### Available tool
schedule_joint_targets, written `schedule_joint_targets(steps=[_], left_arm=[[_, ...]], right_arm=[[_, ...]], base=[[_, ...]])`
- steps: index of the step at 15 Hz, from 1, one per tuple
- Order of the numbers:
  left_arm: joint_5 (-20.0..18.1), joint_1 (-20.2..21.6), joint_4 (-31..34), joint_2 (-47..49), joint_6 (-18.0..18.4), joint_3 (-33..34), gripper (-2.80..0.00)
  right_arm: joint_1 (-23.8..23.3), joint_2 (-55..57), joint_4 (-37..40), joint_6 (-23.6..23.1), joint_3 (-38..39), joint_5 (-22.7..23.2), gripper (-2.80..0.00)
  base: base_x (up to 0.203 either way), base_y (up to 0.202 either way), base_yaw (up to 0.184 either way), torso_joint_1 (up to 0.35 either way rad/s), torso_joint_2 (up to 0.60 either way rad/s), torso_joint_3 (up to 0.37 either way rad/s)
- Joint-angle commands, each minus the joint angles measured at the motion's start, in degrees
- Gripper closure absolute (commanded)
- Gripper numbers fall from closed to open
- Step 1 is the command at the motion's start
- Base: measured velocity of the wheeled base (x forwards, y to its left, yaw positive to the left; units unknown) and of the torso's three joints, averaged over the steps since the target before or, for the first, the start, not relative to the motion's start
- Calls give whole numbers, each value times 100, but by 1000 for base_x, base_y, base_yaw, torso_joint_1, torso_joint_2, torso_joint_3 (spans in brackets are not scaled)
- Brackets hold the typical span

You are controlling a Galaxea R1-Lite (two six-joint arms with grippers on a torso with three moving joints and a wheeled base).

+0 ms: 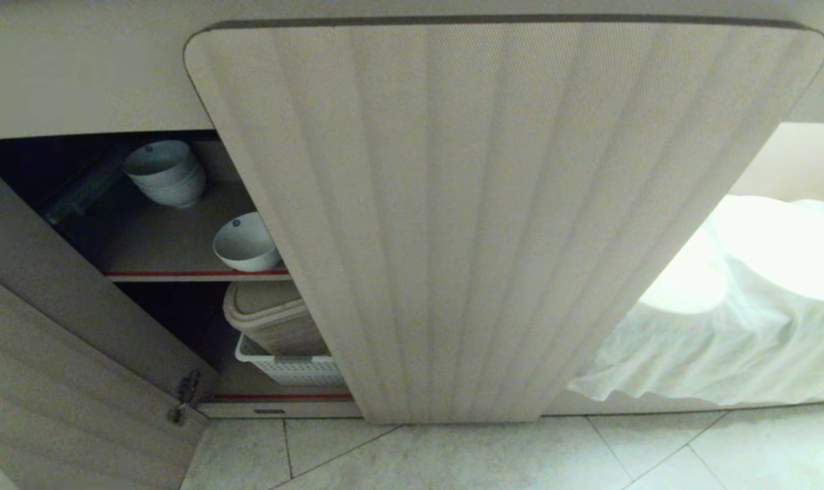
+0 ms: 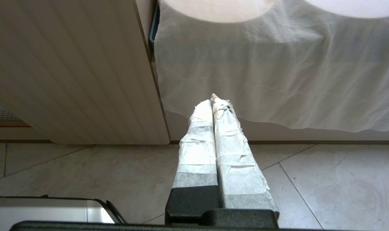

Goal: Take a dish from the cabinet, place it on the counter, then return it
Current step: Take the bowl from the cabinet

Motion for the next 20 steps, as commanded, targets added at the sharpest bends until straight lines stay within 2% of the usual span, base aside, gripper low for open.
schedule_joint_targets(steps=[1, 6, 9, 11, 13, 16, 20], left_arm=[[0, -1, -9, 0, -3, 0, 0], [-15, -1, 0, 0, 69, -3, 0], [-64, -1, -9, 0, 346, 0, 0], [-138, -1, -66, 0, 809, 0, 0], [-246, -1, -264, 0, 1047, 0, 0], [-286, -1, -241, 0, 1043, -214, 0], [-256, -1, -9, 0, 741, -434, 0]], right_arm=[[0, -2, -2, -4, 0, 0, 0], [2, -2, 1, -4, 0, 0, 0], [0, -2, -2, -4, 0, 0, 0], [3, -2, -2, -4, 0, 0, 0], [6, -2, 1, -4, 0, 0, 0], [7, -2, -2, -4, 0, 0, 0], [8, -2, 1, -4, 0, 0, 0]], base=[[0, 0, 0, 0, 0, 0], [0, 0, 0, 0, 0, 0], [0, 0, 0, 0, 0, 0], [0, 0, 0, 0, 0, 0], [0, 0, 0, 0, 0, 0], [0, 0, 0, 0, 0, 0], [0, 0, 0, 0, 0, 0]])
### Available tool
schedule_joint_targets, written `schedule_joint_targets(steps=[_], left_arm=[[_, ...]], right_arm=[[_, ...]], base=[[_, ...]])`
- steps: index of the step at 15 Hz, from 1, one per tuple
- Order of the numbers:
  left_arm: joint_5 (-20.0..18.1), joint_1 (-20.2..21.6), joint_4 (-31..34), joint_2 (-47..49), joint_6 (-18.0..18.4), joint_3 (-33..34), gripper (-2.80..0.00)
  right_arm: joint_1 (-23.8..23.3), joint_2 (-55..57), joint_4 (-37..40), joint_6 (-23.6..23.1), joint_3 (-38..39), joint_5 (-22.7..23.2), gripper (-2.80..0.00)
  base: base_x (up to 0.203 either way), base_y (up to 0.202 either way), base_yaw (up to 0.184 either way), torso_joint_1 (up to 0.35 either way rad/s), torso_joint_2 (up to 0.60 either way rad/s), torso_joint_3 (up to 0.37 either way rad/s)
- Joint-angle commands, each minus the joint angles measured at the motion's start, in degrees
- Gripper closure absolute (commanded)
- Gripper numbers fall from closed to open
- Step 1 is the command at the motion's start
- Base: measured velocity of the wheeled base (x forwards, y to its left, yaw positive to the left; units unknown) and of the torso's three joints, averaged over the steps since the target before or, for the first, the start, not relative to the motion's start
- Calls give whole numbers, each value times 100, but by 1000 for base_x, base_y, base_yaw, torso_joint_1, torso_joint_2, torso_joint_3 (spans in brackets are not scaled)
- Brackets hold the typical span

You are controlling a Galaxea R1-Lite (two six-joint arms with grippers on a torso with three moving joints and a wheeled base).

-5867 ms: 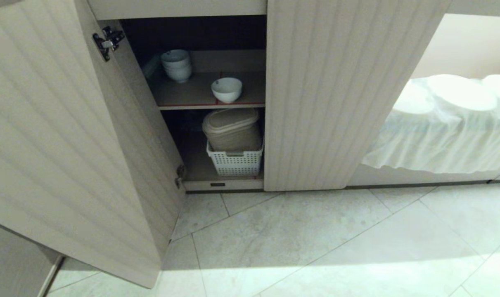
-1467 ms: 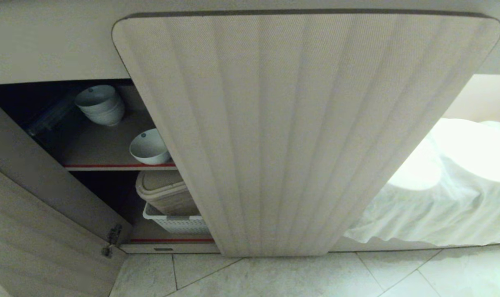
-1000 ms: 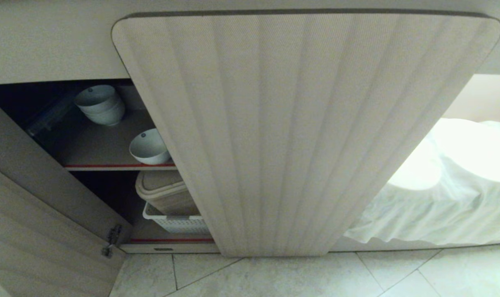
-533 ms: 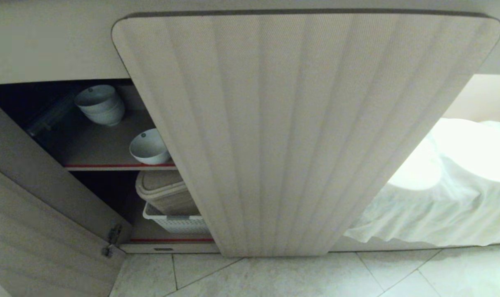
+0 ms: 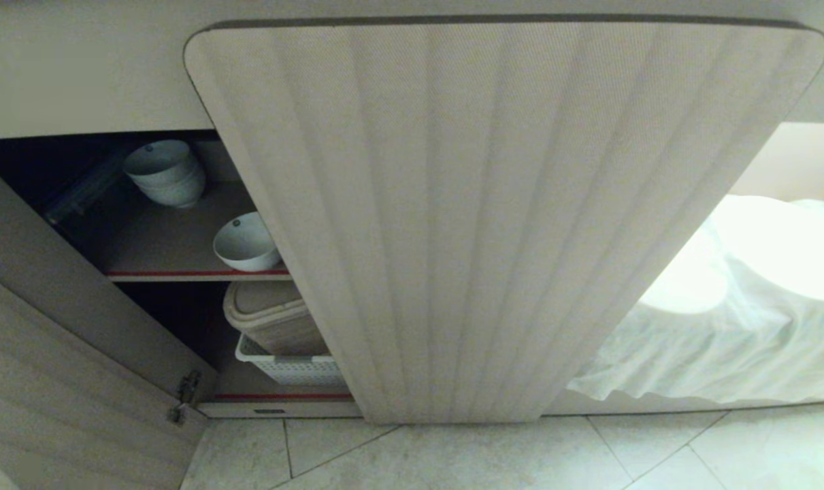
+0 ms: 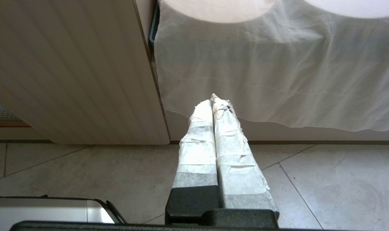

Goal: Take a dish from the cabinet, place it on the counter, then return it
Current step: Take the bowl from the cabinet

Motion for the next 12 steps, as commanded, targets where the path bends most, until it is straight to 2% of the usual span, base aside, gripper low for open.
schedule_joint_targets(steps=[1, 6, 9, 12], left_arm=[[-43, -1, 327, 0, -117, -296, 0], [-53, -1, 1111, 103, -426, -1003, 0], [-48, -7, 1131, 625, -619, -1310, 0], [6, -6, 1132, 1505, -1123, -1715, 0]], right_arm=[[-2, -2, 0, -1, 0, -1, 0], [6, -2, 0, -1, 0, -1, 0], [6, -2, 0, -1, 0, -1, 0], [4, -2, 0, -1, 0, -1, 0]], base=[[0, 0, 0, 0, 0, 0], [0, 0, 0, 0, 0, 0], [0, 0, 0, 0, 0, 0], [0, 0, 0, 0, 0, 0]])
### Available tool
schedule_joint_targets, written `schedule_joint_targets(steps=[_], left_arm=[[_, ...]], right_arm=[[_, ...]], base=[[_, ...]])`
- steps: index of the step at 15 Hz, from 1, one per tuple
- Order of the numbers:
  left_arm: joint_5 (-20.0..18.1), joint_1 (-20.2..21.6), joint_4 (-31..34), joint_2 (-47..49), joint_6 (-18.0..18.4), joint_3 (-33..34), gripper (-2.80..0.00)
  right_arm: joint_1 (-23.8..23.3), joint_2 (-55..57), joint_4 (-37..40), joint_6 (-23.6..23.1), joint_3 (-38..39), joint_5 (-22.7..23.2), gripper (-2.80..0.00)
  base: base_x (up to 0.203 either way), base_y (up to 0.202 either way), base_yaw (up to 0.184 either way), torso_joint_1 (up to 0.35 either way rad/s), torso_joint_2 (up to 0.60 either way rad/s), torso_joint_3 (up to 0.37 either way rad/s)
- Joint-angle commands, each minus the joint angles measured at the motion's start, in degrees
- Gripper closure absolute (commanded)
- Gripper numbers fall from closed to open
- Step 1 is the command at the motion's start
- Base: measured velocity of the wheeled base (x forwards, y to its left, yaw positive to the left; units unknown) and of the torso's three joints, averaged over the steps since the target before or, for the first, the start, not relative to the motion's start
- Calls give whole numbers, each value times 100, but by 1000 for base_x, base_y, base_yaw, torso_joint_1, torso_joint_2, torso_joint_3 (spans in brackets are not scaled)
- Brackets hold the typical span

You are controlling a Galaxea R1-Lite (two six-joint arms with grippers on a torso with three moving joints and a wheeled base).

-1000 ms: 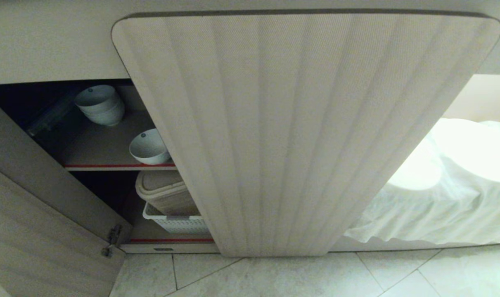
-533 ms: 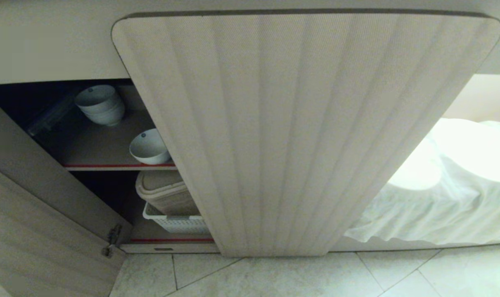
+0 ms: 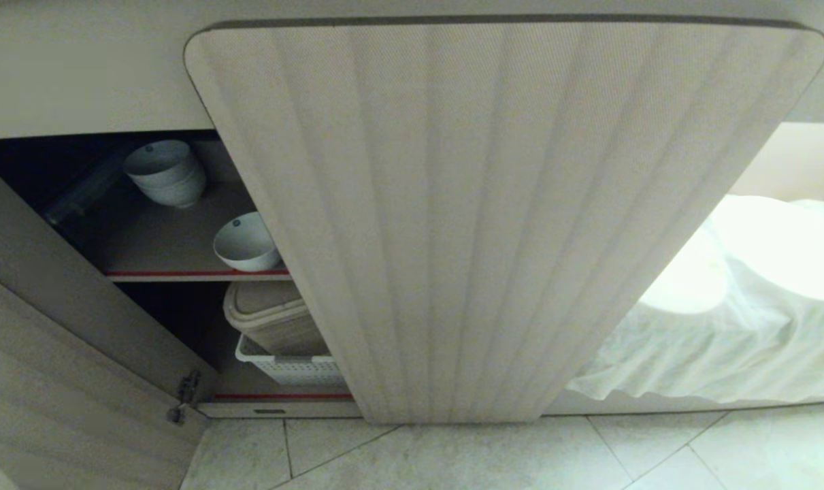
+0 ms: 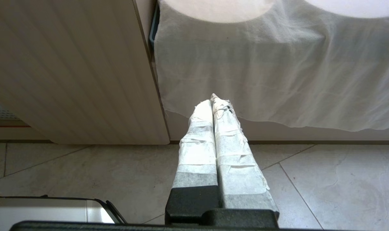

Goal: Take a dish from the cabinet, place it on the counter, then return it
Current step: Take the bowl from the cabinet

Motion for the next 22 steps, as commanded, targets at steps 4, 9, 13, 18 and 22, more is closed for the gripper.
schedule_joint_targets(steps=[4, 9, 13, 18, 22], left_arm=[[51, 1, -9, 1978, -743, -654, 0], [-103, -49, -12, 3173, -1644, -731, 0], [-507, -54, -16, 3847, -2391, -684, 0], [-605, -54, -601, 4841, -3089, -562, 0], [-594, -54, -1634, 5806, -3699, -515, 0]], right_arm=[[-2, -2, -1, 1, 0, -2, 0], [4, -2, -1, 1, 0, -2, 0], [-2, -2, -1, 1, 0, -2, 0], [6, -2, -1, 1, 0, -2, 0], [2, -2, 0, 1, 0, -2, 0]], base=[[0, 0, 0, 0, 0, 0], [0, 0, 0, 0, 0, 0], [0, 0, 0, 0, 0, 0], [0, 0, 0, 0, 0, 0], [0, 0, 0, 0, 0, 0]])
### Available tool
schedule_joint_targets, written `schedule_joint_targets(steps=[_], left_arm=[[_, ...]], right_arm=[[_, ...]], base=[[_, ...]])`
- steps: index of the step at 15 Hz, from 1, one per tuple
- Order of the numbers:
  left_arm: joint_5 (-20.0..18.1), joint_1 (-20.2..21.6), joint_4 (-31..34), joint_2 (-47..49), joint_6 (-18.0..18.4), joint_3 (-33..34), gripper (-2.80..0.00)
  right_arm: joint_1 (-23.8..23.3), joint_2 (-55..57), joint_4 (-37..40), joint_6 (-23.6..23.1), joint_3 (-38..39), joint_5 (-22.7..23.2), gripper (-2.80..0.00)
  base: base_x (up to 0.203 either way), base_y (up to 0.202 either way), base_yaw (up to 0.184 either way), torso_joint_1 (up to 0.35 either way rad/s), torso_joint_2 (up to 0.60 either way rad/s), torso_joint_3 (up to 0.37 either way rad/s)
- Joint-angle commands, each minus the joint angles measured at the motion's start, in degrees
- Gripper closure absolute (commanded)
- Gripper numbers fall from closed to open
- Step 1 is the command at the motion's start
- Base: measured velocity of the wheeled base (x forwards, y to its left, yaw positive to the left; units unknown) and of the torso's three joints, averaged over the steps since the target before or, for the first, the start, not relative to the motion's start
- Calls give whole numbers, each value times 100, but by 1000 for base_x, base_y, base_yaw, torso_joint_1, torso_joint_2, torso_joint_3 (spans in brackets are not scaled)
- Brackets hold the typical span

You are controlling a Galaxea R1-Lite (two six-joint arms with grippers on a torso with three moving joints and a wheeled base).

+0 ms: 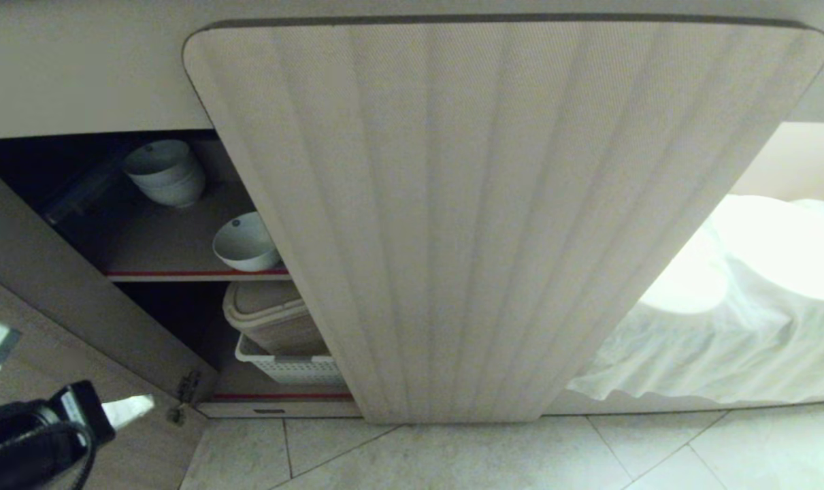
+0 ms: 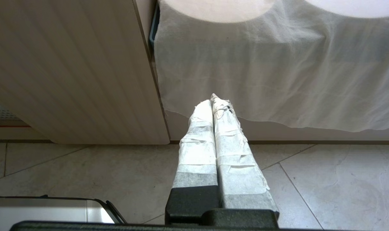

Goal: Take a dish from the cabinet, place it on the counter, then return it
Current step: Take the bowl from the cabinet

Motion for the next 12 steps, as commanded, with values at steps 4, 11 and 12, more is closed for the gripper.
schedule_joint_targets(steps=[4, 11, 12], left_arm=[[4, 2, -1374, 1185, -540, -21, 0], [59, 52, -2187, 1770, -1007, -313, 0], [65, 55, -2192, 1835, -1073, -384, 0]], right_arm=[[6, -2, 0, -1, 0, 0, 0], [5, -2, 0, -1, 0, 0, 0], [6, -2, 0, -1, 0, 0, 0]], base=[[0, 0, 0, 0, 0, 0], [0, 0, 0, 0, 0, 0], [0, 0, 0, 0, 0, 0]])
